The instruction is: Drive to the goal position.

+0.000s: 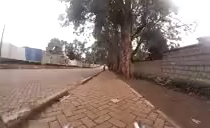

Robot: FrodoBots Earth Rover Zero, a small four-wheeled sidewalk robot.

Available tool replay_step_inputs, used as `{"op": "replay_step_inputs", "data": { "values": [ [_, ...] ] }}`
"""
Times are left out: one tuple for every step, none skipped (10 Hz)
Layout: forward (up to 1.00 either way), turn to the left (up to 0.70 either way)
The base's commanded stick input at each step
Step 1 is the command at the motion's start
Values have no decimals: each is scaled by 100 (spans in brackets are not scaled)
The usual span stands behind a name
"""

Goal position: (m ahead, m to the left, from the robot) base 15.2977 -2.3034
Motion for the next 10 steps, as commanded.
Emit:
{"op": "replay_step_inputs", "data": {
  "values": [
    [50, 27],
    [50, 26],
    [50, 10],
    [50, 11],
    [50, 10],
    [50, -2],
    [50, -14],
    [50, -42],
    [50, -47],
    [50, -31]
  ]
}}
